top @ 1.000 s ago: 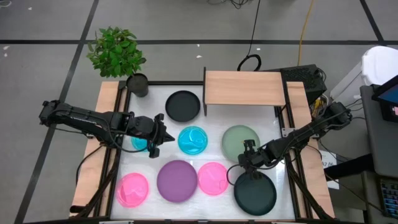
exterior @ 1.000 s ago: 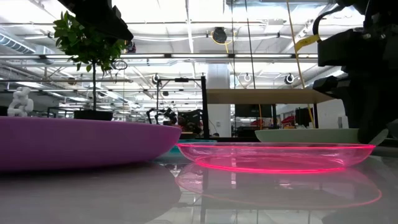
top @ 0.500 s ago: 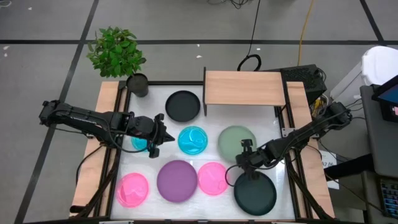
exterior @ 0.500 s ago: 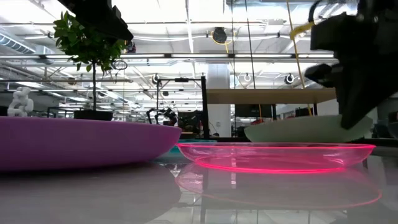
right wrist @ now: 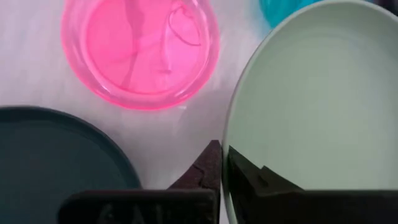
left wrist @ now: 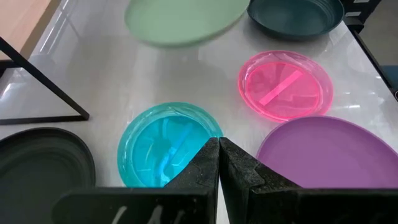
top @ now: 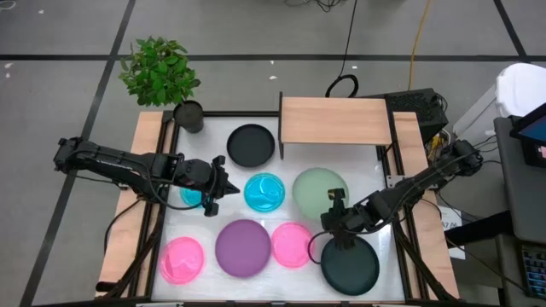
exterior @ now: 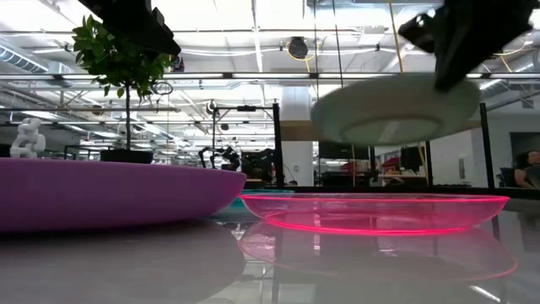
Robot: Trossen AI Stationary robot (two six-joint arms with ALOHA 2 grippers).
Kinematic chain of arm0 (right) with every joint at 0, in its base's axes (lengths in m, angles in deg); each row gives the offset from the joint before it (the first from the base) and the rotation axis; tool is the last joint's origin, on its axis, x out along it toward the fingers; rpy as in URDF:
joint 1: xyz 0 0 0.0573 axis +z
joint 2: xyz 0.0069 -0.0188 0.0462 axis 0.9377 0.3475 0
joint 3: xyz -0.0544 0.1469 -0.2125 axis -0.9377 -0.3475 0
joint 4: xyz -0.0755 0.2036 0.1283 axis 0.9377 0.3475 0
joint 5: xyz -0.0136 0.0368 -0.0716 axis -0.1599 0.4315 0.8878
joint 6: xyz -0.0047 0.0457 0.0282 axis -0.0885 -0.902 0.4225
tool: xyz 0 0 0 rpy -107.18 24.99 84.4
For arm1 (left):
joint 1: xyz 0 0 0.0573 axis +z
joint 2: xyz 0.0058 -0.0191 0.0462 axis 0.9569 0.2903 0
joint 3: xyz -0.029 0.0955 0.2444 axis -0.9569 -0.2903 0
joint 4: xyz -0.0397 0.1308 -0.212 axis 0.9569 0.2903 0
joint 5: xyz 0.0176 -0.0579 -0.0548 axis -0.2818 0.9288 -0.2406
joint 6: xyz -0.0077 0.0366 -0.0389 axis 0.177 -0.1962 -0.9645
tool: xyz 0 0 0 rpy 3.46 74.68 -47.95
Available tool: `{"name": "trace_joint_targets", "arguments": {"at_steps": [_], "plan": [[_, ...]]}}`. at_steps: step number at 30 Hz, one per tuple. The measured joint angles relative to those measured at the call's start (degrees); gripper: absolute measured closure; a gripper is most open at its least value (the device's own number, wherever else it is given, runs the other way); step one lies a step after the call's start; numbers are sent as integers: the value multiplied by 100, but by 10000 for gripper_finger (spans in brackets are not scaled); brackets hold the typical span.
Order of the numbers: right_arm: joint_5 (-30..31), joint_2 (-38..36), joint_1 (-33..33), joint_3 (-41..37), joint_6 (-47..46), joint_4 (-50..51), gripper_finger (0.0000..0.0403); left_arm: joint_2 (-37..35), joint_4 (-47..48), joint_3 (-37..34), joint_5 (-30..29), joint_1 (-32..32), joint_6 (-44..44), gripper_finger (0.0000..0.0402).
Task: Place and stack plates onto a shelf
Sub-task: Put the big green plate on the shelf
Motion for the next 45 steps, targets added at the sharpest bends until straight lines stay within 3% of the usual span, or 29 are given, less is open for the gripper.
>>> {"name": "trace_joint_targets", "arguments": {"at_steps": [11,26,45], "plan": [[201,0,178,1017,-1055,1310,402,0,0,-2,-2,0,230,385],[378,0,-10,1730,-1169,2010,403,0,4,-2,0,-2,429,385],[329,0,-1019,2173,224,3249,403,0,9,-2,-1,-1,402,385]]}}
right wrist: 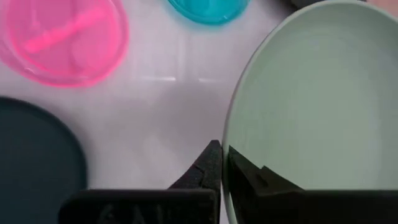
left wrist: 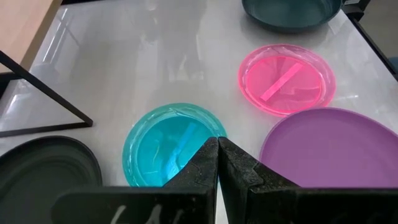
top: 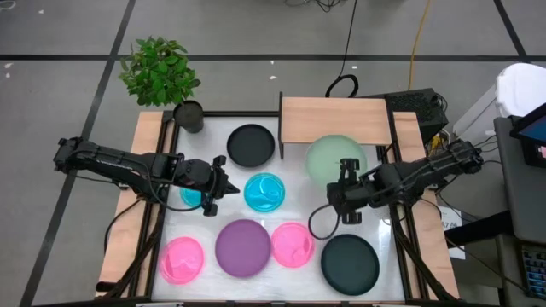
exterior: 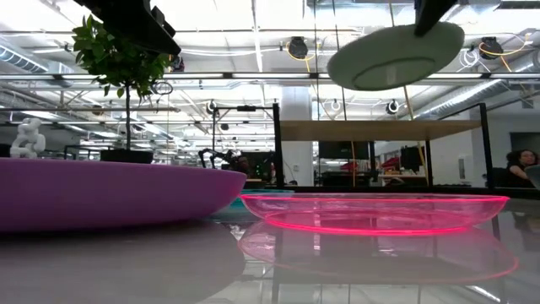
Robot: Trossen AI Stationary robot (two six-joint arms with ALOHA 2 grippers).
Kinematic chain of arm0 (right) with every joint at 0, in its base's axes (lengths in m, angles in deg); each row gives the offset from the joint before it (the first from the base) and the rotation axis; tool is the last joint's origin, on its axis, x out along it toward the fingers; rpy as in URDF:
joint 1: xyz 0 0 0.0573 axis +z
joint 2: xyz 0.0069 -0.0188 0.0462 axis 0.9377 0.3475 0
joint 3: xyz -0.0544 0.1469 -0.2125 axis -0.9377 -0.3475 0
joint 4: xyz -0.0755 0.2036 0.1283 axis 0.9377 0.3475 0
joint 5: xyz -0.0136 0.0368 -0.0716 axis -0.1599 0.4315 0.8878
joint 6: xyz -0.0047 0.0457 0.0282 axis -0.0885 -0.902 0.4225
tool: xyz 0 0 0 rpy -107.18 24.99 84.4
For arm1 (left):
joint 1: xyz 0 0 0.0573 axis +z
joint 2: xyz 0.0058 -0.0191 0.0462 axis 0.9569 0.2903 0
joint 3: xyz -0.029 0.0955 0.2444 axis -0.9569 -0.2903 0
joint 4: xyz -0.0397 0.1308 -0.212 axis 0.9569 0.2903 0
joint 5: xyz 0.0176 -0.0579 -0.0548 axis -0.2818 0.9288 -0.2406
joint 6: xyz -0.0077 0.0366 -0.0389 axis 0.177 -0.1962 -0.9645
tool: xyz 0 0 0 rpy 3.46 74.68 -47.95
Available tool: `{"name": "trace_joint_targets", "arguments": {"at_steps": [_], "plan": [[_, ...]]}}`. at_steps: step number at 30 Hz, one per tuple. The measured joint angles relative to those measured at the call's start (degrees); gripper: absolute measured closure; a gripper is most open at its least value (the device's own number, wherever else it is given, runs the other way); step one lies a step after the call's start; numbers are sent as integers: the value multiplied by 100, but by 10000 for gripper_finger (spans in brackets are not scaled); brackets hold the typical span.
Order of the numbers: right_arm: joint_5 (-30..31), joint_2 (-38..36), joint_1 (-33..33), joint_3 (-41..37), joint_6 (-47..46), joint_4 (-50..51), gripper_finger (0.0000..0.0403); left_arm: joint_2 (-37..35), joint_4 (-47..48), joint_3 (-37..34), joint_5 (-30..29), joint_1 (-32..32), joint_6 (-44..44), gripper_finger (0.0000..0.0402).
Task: Place and stack plates onto a shelf
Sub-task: Put the big green plate on the shelf
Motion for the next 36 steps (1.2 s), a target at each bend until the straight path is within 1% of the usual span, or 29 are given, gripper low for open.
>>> {"name": "trace_joint_targets", "arguments": {"at_steps": [6,11,19,25,31,36], "plan": [[7,0,-488,0,215,287,403,0,0,0,-1,1,105,385],[63,0,-895,0,566,448,403,0,0,0,-1,1,122,385],[675,-180,-1597,4,866,545,403,0,-2,0,1,1,116,385],[791,-525,-2170,2,1030,488,403,-2,4,0,-1,1,94,385],[812,-843,-2715,-89,1159,144,403,-2,9,0,1,1,-23,385],[786,-1070,-3122,-480,1265,-453,403,-2,11,0,1,1,-60,385]]}}
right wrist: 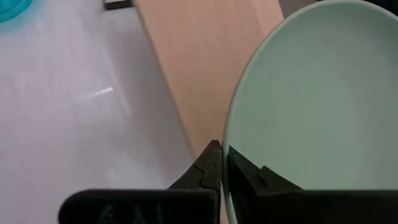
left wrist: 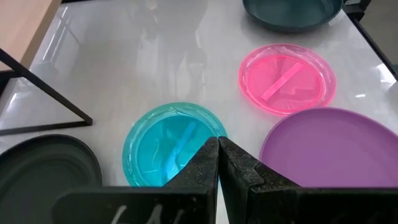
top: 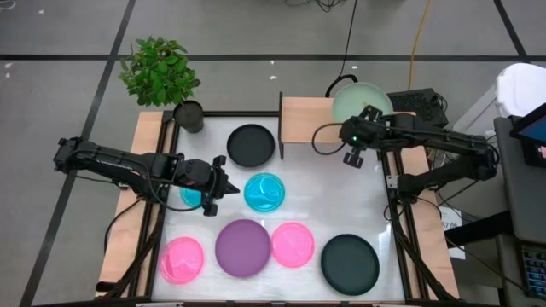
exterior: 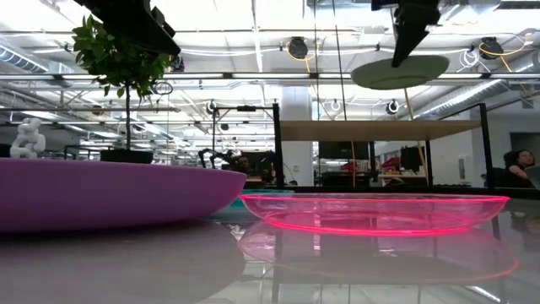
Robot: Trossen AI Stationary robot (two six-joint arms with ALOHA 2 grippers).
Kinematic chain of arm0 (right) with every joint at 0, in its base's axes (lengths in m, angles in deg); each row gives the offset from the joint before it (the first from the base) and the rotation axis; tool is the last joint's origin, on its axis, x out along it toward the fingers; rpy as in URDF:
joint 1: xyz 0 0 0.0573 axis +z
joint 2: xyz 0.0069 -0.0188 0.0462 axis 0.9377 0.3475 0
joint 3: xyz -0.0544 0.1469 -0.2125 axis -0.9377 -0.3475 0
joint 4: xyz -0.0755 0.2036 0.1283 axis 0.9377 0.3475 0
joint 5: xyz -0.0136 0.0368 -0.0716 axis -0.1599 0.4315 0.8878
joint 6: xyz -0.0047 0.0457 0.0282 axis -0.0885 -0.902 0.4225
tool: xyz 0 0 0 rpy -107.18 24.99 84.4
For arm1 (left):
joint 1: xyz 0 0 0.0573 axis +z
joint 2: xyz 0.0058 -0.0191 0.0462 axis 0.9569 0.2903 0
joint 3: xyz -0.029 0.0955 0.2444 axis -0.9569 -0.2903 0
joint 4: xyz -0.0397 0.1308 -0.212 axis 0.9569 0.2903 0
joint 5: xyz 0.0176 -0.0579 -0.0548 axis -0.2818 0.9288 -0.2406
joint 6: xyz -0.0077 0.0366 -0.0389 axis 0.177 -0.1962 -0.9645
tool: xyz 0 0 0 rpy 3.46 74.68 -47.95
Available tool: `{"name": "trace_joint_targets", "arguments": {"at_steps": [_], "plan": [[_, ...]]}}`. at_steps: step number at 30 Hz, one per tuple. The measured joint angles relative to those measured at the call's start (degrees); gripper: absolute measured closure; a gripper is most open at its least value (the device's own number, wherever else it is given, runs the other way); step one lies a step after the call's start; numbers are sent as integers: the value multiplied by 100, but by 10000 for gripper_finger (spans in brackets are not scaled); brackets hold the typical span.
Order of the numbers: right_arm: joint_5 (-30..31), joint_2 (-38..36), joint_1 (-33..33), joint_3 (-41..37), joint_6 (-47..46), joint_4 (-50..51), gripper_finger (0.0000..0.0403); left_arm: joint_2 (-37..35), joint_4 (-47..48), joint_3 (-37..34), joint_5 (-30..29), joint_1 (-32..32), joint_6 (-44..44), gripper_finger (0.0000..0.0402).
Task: Place and stack plates onto a shelf
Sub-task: Put the big green plate on the shelf
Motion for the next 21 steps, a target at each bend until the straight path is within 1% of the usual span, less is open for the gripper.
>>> {"name": "trace_joint_targets", "arguments": {"at_steps": [7,12,21], "plan": [[-48,-97,-289,-423,-26,-272,403,0,0,0,0,0,2,385],[-306,-102,-408,-709,18,-549,403,0,0,0,0,0,23,385],[-317,-108,-507,-1234,-50,-924,403,0,0,0,-2,0,25,385]]}}
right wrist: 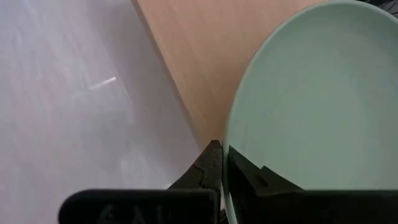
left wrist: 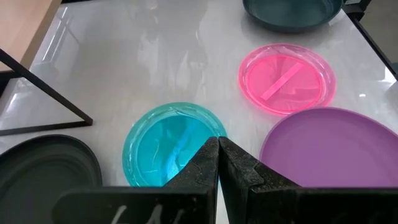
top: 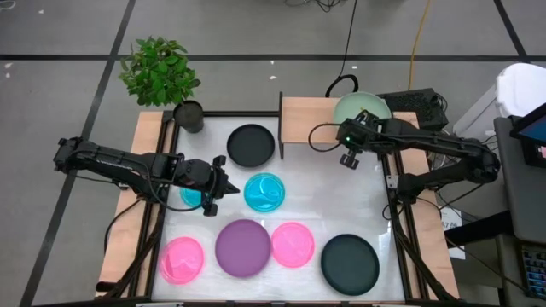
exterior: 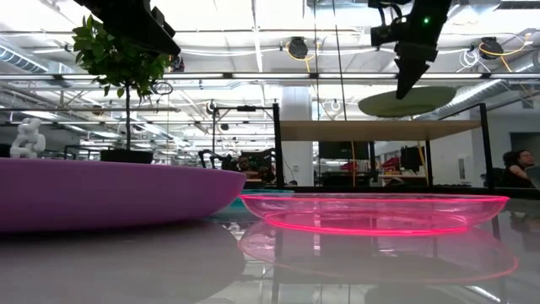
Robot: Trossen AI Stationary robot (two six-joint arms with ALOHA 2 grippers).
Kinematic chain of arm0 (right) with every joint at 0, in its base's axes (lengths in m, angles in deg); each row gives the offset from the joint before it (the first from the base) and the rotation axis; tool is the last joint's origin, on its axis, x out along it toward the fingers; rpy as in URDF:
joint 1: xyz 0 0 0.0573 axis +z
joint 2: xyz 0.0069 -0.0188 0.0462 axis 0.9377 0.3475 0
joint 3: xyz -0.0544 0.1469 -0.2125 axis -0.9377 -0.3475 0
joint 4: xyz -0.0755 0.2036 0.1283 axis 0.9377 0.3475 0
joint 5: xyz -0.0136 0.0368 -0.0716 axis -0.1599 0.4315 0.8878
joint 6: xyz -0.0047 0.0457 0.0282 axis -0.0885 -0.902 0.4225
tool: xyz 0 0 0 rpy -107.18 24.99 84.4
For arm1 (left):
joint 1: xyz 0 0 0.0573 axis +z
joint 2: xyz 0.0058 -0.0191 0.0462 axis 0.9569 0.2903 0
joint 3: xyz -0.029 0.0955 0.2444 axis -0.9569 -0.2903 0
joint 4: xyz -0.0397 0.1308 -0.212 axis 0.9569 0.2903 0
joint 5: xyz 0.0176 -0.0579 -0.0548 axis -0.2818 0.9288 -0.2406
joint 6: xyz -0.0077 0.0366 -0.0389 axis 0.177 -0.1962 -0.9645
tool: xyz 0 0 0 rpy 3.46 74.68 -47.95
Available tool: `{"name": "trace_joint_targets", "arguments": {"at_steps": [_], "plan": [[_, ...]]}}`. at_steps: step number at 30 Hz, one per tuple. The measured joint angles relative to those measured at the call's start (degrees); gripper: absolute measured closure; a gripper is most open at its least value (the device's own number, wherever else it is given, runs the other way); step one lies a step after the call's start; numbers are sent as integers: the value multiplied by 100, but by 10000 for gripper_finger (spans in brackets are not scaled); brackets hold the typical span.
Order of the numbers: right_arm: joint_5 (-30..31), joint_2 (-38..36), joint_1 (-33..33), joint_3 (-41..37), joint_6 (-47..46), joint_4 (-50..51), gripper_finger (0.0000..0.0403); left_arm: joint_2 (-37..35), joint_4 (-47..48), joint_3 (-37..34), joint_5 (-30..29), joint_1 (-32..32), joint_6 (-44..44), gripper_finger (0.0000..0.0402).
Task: Place and stack plates onto a shelf
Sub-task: Put the big green plate on the shelf
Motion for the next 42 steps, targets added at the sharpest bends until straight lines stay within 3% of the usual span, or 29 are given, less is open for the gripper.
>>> {"name": "trace_joint_targets", "arguments": {"at_steps": [12,42], "plan": [[2,0,0,-520,-101,-542,403,0,0,0,2,0,2,385],[353,0,0,-773,-69,-662,388,0,0,0,2,0,4,385]]}}
